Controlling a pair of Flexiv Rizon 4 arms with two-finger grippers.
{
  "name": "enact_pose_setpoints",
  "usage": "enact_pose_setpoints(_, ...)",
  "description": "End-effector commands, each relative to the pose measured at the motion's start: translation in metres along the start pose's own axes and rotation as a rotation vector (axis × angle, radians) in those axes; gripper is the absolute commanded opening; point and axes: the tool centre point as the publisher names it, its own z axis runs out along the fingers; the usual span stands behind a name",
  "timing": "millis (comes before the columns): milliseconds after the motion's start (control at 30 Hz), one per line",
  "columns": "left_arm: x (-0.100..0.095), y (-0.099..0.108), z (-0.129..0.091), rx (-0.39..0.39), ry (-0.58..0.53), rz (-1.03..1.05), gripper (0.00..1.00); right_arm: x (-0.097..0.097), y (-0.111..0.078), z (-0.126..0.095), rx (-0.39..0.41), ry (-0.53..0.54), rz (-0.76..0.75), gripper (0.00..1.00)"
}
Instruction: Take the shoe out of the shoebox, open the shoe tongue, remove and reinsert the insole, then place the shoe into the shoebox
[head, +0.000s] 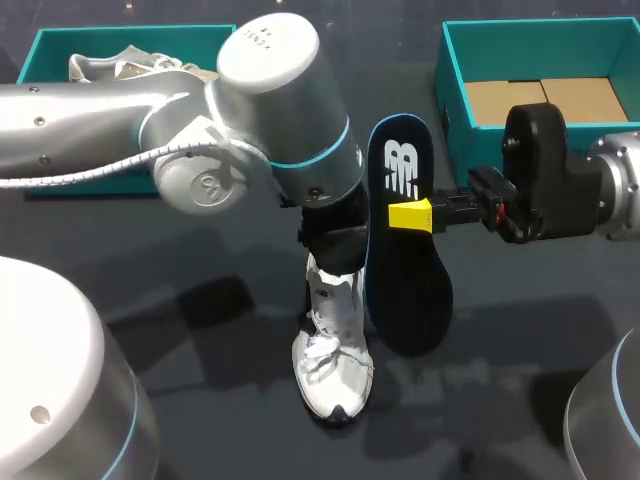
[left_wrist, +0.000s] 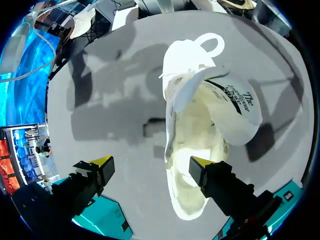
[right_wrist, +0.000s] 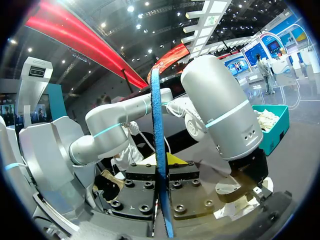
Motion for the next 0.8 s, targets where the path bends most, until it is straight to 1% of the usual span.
enact_pose_setpoints(33,0.015,-0.005,-0.048,-0.037,-0.186,-0.010,1.00,0.000,-0.001,0.002,-0.001,-0.001,0.000,0.00)
enact_pose_setpoints(67,0.011,-0.002,-0.057,-0.029,-0.247,-0.017,1.00,0.000,-0.001,0.002,-0.001,-0.001,0.000,0.00)
enact_pose_setpoints(567,0.011,-0.002,-0.057,-0.029,-0.247,-0.017,1.00,0.000,-0.001,0.002,-0.001,-0.001,0.000,0.00)
enact_pose_setpoints(700,0.007,0.009,-0.074,-0.004,-0.363,-0.033,1.00,0.000,-0.001,0.002,-0.001,-0.001,0.000,0.00)
enact_pose_setpoints(733,0.005,0.012,-0.077,-0.004,-0.381,-0.041,1.00,0.000,-0.001,0.002,-0.001,-0.001,0.000,0.00)
enact_pose_setpoints(800,0.001,0.013,-0.087,-0.026,-0.453,-0.021,1.00,0.000,-0.001,0.002,-0.001,-0.001,0.000,0.00)
